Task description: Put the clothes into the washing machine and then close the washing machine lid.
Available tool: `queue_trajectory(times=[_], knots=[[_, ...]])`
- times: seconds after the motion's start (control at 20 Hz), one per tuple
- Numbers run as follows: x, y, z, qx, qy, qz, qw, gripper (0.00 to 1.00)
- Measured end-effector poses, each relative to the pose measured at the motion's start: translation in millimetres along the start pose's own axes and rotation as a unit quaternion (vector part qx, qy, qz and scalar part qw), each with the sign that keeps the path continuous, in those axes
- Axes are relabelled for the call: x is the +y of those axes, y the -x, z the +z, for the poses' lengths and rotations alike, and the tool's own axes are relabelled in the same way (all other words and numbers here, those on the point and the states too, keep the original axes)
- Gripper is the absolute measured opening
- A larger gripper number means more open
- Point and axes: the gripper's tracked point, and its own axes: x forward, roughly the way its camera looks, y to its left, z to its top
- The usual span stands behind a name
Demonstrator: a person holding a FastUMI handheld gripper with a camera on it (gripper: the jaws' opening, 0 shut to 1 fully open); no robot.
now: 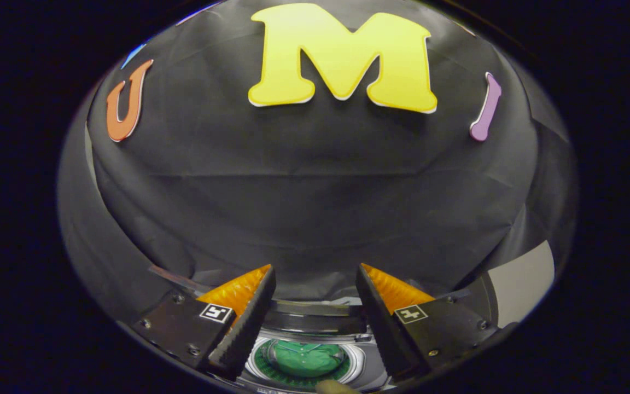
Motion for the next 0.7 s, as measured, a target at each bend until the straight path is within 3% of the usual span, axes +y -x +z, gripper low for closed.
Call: queue_trajectory(times=[0.4, 0.7], knots=[[-2, 1, -7, -0.014, -0.015, 0.026, 0.999, 0.93], [-1, 33, -30, -0.022, -0.013, 0.028, 0.999, 0.93]])
